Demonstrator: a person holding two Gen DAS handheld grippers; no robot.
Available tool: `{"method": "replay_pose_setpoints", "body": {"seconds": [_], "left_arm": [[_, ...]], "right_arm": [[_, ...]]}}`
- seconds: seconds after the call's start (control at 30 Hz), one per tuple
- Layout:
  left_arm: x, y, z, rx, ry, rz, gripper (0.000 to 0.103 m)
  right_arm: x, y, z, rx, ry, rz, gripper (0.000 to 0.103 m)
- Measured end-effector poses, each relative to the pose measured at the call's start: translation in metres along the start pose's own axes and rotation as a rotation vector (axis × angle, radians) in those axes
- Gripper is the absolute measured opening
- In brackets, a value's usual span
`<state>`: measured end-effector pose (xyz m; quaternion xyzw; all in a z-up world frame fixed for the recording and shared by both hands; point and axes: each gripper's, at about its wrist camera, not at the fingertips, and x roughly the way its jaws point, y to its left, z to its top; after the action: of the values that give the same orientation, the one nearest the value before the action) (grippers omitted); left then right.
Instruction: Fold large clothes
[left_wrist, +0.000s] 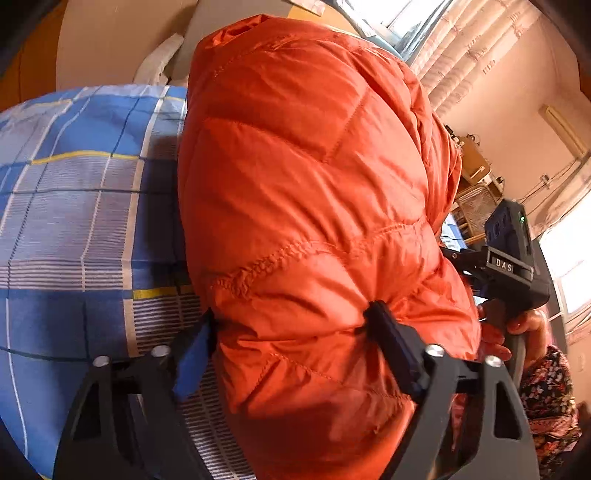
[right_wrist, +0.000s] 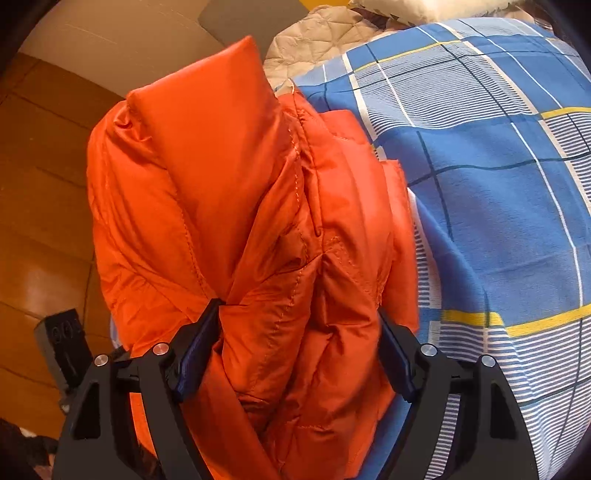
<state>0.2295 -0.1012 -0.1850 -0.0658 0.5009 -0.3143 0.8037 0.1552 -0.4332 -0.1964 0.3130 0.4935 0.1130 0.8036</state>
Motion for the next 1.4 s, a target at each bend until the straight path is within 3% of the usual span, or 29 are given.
{"method": "replay_pose_setpoints", "body": {"seconds": [0.07, 0.27, 0.5, 0.77, 0.83, 0.93, 1.1, 1.2, 1.23, 1.33, 1.4], "left_arm": [[-0.005, -0.005, -0.001, 0.018, -0.009, 0.018, 0.063], [-0.019, -0.013, -0.002, 0.067, -0.038, 0.043, 0.047], [-0.035, -0.015, -0.004, 0.102, -0.096, 0.046, 0.04], [-0.061, -0.011, -0.005, 0.142, -0.156, 0.077, 0.038], [-0.057, -0.003, -0.007, 0.131, -0.129, 0.081, 0.039], [-0.052, 0.004, -0.014, 0.124, -0.104, 0.073, 0.049], [-0.047, 0.01, -0.015, 0.143, -0.099, 0.079, 0.075], [-0.038, 0.015, -0.011, 0.12, -0.082, 0.054, 0.072], [-0.038, 0.015, -0.012, 0.11, -0.082, 0.045, 0.068], [-0.037, 0.008, -0.011, 0.119, -0.104, 0.07, 0.053], [-0.04, 0.0, -0.01, 0.147, -0.115, 0.097, 0.044]], "right_arm": [[0.002, 0.006, 0.003, -0.019, -0.01, 0.003, 0.053], [-0.008, 0.024, -0.002, -0.069, -0.041, -0.022, 0.037], [-0.024, 0.037, -0.022, -0.08, -0.105, 0.01, 0.032], [-0.024, 0.056, -0.032, -0.097, -0.157, 0.056, 0.03], [-0.014, 0.054, -0.031, -0.102, -0.138, 0.056, 0.034], [-0.01, 0.046, -0.027, -0.109, -0.14, 0.031, 0.052], [0.0, 0.039, -0.019, -0.152, -0.094, -0.007, 0.08], [0.016, 0.033, -0.014, -0.12, -0.032, 0.02, 0.086], [0.022, 0.03, -0.011, -0.095, -0.018, 0.043, 0.085], [0.024, 0.031, -0.008, -0.066, -0.02, 0.119, 0.052], [0.02, 0.038, -0.009, -0.088, -0.03, 0.124, 0.041]]}}
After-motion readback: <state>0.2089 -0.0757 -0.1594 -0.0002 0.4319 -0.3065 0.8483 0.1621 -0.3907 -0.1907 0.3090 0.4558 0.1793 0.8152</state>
